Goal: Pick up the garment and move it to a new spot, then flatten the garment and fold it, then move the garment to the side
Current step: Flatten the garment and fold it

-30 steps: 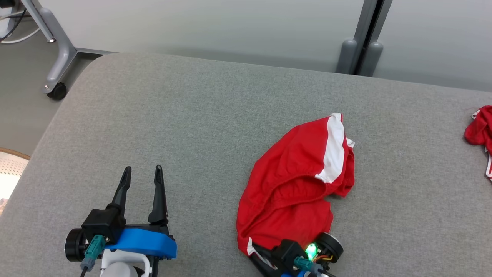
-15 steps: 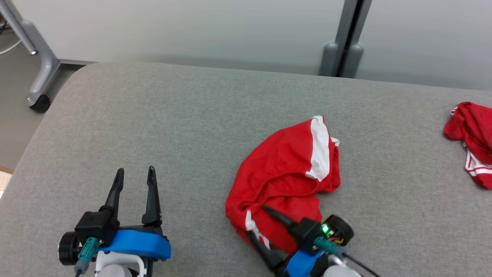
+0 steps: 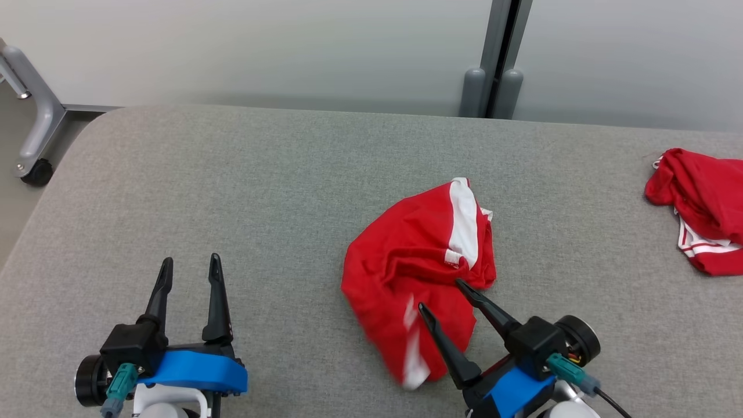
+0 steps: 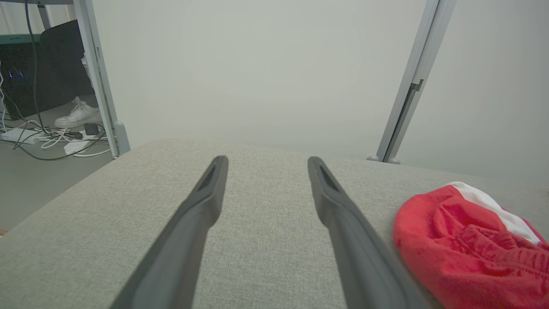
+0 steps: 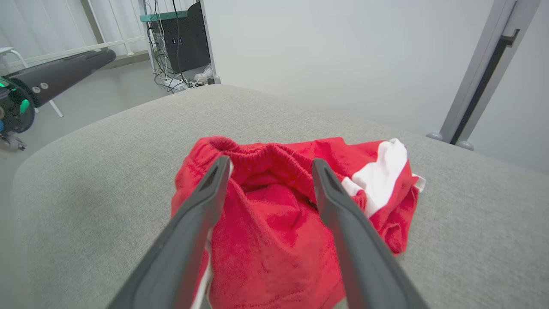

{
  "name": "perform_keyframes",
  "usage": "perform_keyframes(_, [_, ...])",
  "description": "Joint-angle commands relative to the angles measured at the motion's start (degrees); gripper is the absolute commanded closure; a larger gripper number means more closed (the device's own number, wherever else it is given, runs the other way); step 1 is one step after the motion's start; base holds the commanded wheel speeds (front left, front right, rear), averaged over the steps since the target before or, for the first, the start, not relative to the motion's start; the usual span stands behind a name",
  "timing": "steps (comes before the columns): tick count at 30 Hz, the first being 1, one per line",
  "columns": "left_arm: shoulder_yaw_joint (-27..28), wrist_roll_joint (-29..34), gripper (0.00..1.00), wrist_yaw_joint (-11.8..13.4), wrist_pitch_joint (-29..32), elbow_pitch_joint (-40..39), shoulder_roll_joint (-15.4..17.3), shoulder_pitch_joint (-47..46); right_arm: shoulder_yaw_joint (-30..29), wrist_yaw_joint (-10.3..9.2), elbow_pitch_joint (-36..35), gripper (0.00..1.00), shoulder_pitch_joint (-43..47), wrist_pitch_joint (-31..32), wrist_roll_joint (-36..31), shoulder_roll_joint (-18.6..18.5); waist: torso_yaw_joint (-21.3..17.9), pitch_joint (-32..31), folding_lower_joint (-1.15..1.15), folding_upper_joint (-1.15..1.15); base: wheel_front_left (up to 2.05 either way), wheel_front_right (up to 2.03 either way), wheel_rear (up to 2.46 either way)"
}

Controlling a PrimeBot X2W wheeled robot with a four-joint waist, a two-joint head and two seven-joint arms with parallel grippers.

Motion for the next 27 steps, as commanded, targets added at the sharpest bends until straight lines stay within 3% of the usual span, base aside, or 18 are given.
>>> perform_keyframes(1, [0.06, 0.13, 0.0, -0.05, -0.27, -0.23, 0.09, 0.3, -0.68, 0.03, -2.08, 0.0, 1.27, 0.51, 0.09, -0.33, -0.1, -0.03, 0.0, 0.0, 0.0, 0.0, 0.0])
perform_keyframes(7, [0.36, 0.47, 0.0, -0.27, -0.27, -0.38, -0.04, 0.27, -4.47, 0.03, -7.0, 0.0, 4.17, 2.72, -0.25, -0.35, -0.36, 0.07, 0.0, 0.0, 0.0, 0.0, 0.0])
perform_keyframes(14, [0.48, 0.73, 0.0, -0.46, -0.27, -0.28, -0.05, -0.34, -8.71, 0.03, -6.32, 0.0, 5.99, 4.87, -1.29, 0.12, 0.04, 0.24, 0.0, 0.0, 0.0, 0.0, 0.0])
perform_keyframes(27, [0.13, 1.26, 0.0, -1.0, -0.27, -0.18, -0.37, -0.93, -10.0, 0.03, 7.79, 0.0, 3.13, 3.98, -0.93, 2.92, 1.92, 1.56, 0.0, 0.0, 0.0, 0.0, 0.0])
